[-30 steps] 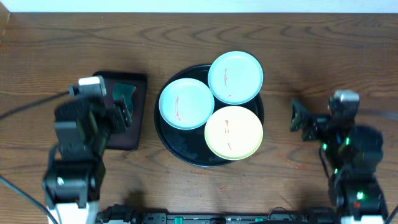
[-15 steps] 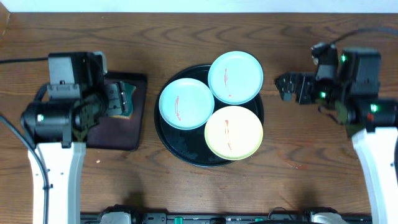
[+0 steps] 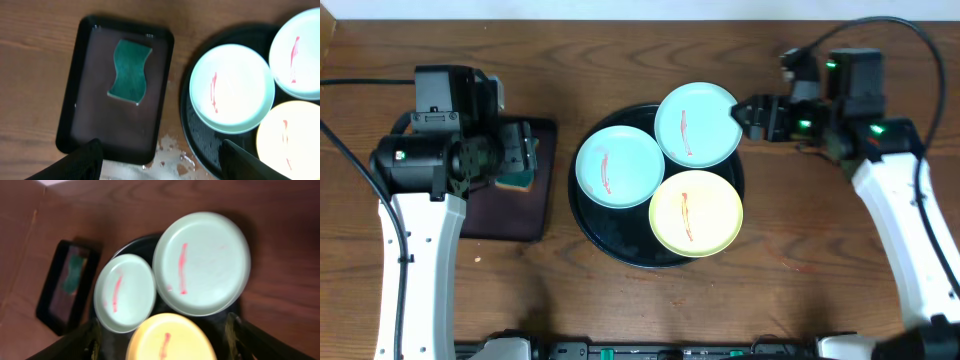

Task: Clean dirty plates on tray and stack at the side
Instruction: 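Move left gripper over the sponge and right gripper toward the plates, then grasp the rim of the upper pale green plate with the right gripper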

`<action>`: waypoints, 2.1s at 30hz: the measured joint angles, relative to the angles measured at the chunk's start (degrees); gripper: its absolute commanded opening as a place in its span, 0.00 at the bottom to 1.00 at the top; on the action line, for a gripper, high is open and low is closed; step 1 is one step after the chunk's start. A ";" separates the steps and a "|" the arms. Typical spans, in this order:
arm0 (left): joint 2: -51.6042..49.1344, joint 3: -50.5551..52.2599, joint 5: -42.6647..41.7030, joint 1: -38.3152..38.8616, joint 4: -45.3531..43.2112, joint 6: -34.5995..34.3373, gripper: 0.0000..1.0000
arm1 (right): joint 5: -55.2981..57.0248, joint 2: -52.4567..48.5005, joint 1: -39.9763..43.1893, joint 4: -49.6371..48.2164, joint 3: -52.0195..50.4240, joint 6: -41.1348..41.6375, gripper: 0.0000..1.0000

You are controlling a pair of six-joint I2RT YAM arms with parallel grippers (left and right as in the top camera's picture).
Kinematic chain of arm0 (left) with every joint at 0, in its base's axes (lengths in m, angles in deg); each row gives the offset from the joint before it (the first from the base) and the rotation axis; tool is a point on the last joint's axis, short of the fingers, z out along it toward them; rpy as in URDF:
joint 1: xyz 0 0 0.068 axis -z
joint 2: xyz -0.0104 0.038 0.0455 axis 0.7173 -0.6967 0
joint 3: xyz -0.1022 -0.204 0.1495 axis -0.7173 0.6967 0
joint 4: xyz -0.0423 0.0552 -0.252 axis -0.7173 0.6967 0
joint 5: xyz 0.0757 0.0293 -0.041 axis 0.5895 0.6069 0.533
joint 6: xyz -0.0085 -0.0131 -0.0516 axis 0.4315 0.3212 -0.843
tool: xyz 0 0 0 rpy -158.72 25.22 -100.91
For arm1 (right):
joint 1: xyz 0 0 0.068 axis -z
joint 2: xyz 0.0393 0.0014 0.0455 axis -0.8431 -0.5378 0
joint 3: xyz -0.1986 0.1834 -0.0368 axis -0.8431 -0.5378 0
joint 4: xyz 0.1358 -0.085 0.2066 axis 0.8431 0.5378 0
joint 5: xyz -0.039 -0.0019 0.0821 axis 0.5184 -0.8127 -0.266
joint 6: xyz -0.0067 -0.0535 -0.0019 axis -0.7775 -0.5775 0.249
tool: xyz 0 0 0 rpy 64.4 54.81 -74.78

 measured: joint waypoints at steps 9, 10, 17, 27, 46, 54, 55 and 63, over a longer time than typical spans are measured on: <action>0.00 -0.02 1.95 0.02 -3.32 0.00 0.75 | 8.07 -15.82 -8.96 15.45 21.16 5.95 0.54; 0.00 -0.02 2.54 0.00 -3.34 -0.02 0.75 | 8.83 -16.90 -9.68 15.47 21.99 7.02 0.47; -0.44 -0.02 4.96 0.02 -3.52 0.00 0.75 | 12.61 -25.83 -16.90 14.75 23.12 13.05 0.33; -5.42 -0.02 5.66 0.02 -3.02 0.00 0.74 | 15.58 -33.24 -22.21 13.97 23.12 16.44 0.27; -9.42 -0.02 5.66 0.02 -2.43 0.00 0.74 | 22.10 -40.54 -24.98 13.38 23.12 18.82 0.19; -9.42 -0.02 5.68 0.02 -2.40 0.00 0.74 | 22.67 -43.15 -25.03 12.11 23.39 19.02 0.06; -9.42 -0.02 5.68 0.00 -2.40 0.00 0.74 | 22.45 -43.17 -25.05 11.87 23.41 19.12 0.01; -9.64 -0.02 7.58 0.00 -2.49 0.28 0.74 | 22.67 -43.12 -25.20 11.58 23.69 18.78 0.01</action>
